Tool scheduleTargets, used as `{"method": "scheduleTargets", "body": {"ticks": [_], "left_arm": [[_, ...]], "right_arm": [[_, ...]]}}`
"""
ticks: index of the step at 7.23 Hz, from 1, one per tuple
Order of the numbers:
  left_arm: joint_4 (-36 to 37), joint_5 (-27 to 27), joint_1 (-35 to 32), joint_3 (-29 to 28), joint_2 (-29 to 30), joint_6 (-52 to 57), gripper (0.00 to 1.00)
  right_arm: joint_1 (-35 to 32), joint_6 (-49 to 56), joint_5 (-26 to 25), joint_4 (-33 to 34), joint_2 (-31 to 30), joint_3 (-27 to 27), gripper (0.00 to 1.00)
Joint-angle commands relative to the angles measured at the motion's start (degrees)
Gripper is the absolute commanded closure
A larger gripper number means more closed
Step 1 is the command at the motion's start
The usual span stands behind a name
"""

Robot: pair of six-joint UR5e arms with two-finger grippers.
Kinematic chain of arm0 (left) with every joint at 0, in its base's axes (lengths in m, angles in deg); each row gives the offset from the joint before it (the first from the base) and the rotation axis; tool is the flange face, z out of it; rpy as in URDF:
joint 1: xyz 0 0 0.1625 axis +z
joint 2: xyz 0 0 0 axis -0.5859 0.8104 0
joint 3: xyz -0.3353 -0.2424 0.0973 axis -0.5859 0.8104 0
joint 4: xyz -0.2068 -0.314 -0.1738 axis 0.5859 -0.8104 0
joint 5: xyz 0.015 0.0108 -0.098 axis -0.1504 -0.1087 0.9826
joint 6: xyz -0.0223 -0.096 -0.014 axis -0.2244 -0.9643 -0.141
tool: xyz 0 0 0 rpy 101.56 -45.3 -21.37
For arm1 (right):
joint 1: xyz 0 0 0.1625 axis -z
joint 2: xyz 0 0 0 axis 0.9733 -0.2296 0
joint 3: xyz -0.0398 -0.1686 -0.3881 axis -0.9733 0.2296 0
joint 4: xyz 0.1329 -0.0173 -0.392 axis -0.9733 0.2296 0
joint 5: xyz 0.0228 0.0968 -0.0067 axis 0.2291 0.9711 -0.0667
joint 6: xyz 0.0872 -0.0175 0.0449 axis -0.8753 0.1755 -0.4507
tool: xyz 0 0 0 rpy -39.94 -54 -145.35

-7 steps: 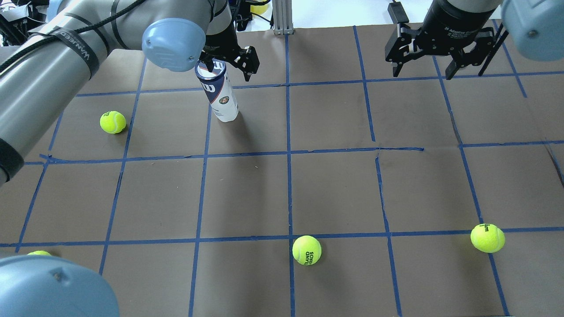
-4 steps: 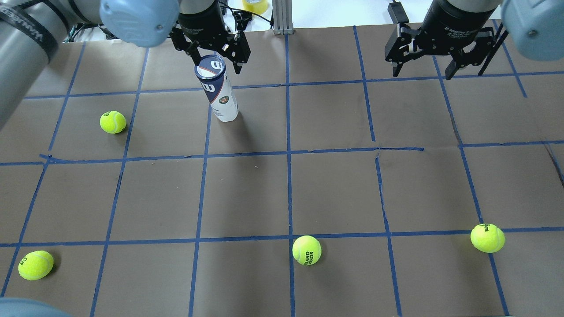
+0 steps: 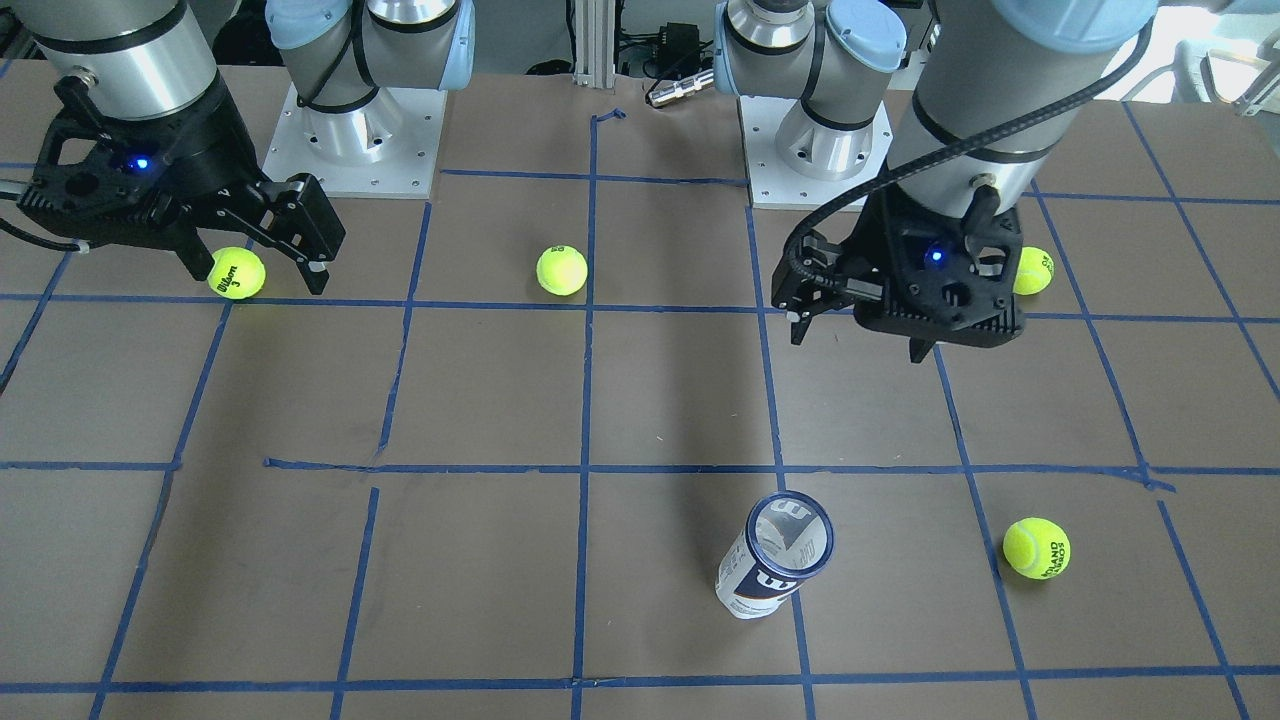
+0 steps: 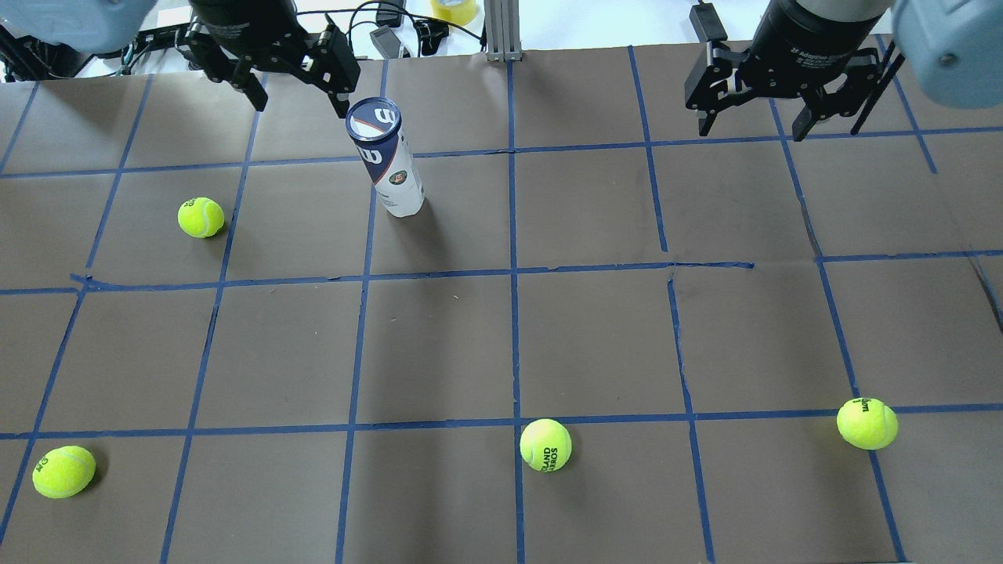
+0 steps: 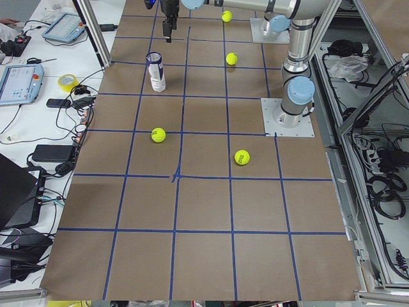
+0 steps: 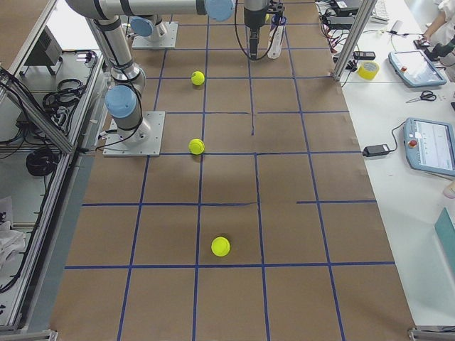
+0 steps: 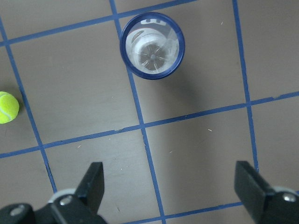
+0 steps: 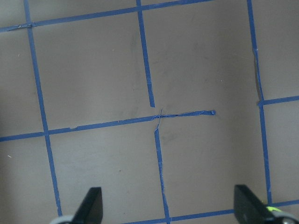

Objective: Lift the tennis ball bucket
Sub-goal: 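Open the left gripper and raise it away from the standing can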

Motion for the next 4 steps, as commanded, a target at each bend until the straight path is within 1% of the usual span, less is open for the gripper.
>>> {"method": "scheduleTargets", "body": {"ticks": [1,4], "left_arm": [[-2.77,-0.34,2.53,3.84,-4.87,-4.58,0.00],[-1.66,-0.87,3.50,12.88,-11.12,-7.83,0.00]], "right_arm": [[0.00,0.00,0.05,0.00,0.04,0.00,0.00],[0.00,-0.17,0.14,0.00,-0.14,0.09,0.00]]}}
